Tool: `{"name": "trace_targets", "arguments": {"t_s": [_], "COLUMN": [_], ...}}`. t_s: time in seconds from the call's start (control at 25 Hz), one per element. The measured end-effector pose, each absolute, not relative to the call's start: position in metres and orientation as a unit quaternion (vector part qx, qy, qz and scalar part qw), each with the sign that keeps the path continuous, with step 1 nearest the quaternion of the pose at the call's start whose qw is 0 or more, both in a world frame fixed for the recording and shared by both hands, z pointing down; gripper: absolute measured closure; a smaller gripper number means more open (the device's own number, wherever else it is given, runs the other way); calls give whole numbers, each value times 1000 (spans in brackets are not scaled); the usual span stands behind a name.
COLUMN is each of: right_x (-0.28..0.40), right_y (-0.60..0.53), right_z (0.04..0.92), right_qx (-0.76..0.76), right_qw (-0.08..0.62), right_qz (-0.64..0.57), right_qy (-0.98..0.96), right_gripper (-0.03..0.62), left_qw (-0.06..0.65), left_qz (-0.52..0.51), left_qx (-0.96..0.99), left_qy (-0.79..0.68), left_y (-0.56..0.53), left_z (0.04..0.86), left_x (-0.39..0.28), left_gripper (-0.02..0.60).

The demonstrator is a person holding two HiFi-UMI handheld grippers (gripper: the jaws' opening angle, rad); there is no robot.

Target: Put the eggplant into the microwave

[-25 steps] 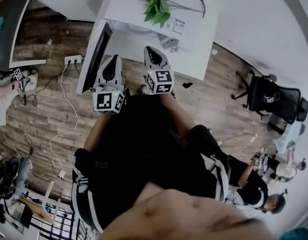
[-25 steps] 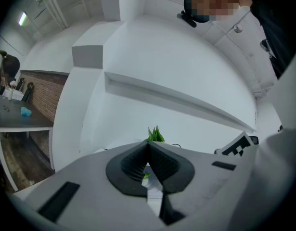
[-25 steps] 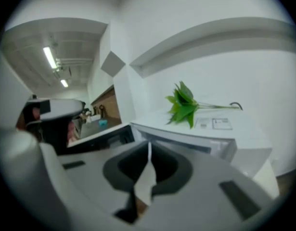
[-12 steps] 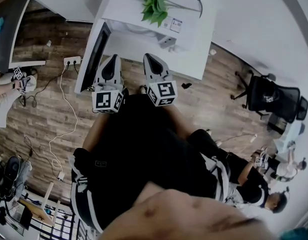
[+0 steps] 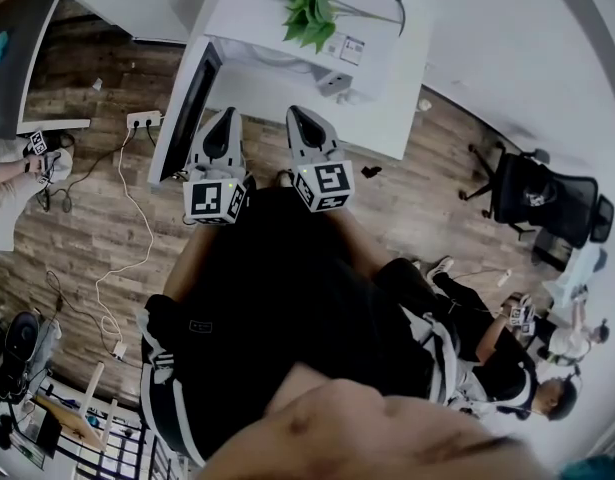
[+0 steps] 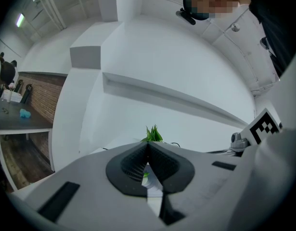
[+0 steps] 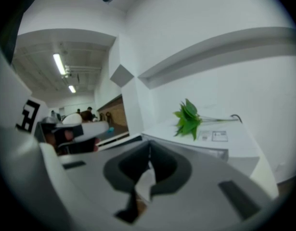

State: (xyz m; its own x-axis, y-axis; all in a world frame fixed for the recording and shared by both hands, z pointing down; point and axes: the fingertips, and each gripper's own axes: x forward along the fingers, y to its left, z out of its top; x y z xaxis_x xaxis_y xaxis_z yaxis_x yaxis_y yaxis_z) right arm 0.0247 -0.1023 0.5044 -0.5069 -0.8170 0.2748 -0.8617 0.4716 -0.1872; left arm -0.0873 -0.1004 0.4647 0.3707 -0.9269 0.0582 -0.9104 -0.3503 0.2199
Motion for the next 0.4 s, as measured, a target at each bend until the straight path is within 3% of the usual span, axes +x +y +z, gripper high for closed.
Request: {"name": "trace_targets", "arguments": {"t_s": [0.4], "right_x": [24], "right_y": [-100], "right_z": [503], "right_qx": [490], "right_qw": [77], "right_qz": [143], "right_qy": [-857], "right_gripper": [562], "left_qw": [109], "left_qz": [-39], "left_qx": [820], "left_qy": [-560], "left_y": [-98], "left_z": [465], "left_x": [-85], "left_gripper": [549]}}
